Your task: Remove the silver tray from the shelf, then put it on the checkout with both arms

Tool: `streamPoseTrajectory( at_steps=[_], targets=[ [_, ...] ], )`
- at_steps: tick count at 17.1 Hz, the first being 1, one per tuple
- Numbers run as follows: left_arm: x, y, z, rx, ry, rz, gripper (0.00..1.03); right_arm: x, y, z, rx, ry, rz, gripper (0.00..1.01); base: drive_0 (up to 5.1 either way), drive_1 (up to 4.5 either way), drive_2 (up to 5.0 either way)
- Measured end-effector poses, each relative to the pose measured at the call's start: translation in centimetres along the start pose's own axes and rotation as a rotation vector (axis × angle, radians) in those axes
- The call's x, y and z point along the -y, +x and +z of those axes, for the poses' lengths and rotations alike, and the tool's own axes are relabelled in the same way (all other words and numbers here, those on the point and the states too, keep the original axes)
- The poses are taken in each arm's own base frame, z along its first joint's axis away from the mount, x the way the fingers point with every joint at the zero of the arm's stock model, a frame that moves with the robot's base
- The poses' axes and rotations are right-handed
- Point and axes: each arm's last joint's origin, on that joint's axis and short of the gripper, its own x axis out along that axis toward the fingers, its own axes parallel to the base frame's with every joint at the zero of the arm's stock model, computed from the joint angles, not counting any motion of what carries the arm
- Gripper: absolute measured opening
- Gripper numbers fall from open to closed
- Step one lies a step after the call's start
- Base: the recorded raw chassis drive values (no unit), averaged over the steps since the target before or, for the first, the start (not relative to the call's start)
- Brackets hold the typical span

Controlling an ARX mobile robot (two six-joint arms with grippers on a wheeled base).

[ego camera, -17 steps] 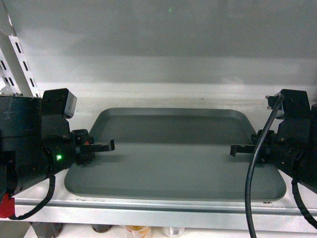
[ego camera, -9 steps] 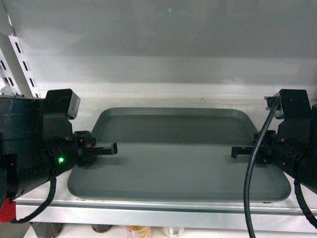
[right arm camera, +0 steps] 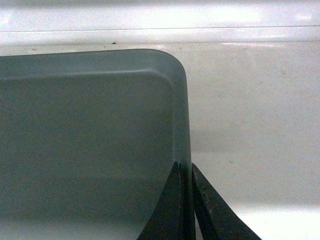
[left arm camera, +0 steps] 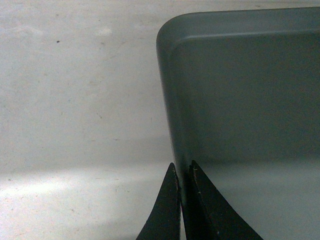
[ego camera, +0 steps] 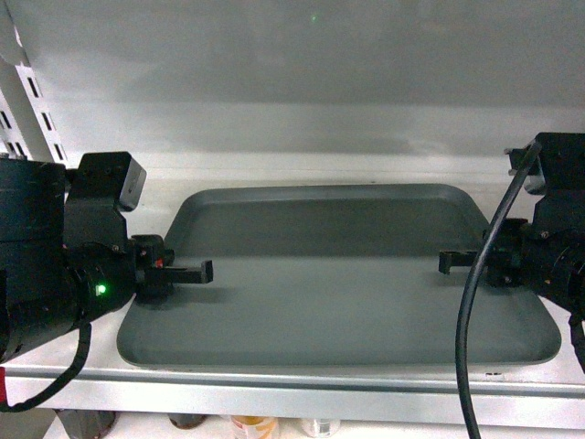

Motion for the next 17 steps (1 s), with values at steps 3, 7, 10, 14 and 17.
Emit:
streamPoseTrajectory(
  at_steps=[3,7,10,14,17],
  targets=[
    [0.9,-2.7,3.6,0.062,0.013,-0.015,0.03,-0.2,-2.4,3.4,0.053,0.005,-0.010,0.03,0.0,0.00,0.0],
    [1.0,-3.1,4.0,0.061,0.014,-0.015,0.03,-0.2,-2.8,3.9,0.060,0.006,-0.008,0.03,0.0,0.00,0.0],
    [1.0,-3.2,4.1,0.059,0.014,-0.014,0.03,-0.2,-3.0,4.2,0.061,0.007,-0.008,0.03,0.0,0.00,0.0],
    [1.0,-3.4,4.3,0.049,0.015,-0.013,0.03,-0.2,-3.1,4.3,0.054,0.006,-0.008,0.03,0.0,0.00,0.0],
    [1.0,-3.5,4.3,-0.006,0.019,-0.016,0.03,-0.2,-3.0,4.5,-0.061,-0.009,-0.012,0.03,0.0,0.00,0.0]
  ],
)
